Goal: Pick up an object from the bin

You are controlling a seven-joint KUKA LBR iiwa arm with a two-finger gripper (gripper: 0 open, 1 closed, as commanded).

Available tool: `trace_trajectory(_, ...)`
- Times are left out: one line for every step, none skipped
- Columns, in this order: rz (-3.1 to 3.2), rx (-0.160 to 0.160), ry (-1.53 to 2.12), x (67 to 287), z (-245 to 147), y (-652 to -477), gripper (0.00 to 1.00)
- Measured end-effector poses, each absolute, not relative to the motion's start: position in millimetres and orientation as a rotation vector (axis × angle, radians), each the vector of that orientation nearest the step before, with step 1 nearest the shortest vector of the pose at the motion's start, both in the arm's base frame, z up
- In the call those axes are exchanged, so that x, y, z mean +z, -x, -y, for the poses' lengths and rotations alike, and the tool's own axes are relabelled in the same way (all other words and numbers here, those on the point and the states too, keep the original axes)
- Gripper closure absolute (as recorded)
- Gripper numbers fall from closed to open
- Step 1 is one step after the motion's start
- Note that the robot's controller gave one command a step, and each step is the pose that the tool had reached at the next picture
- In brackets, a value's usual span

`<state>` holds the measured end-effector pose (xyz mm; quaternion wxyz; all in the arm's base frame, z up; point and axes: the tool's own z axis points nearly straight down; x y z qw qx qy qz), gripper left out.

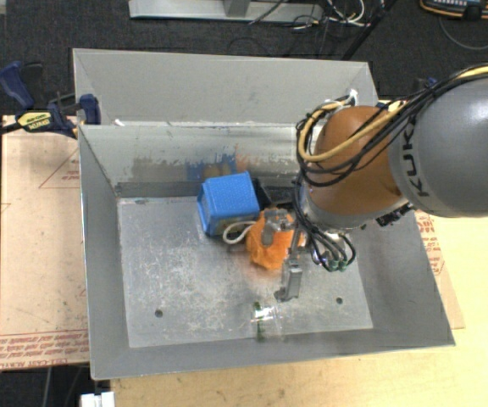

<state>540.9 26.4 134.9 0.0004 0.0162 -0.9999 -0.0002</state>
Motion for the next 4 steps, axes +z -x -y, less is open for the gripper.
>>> trace_trajectory(3.152, -0.007, -0.108, 108.6, -25.0, -534.2, 0.0)
trace_trajectory(3.163, -0.011, -0.141, 93.7, -11.5, -541.1, 0.0)
trace_trajectory(3.146, -0.008, 0.344, 80.2, 9.7, -551.0, 0.0)
trace_trajectory(3.138, -0.008, 0.374, 74.6, 15.4, -553.1, 0.0)
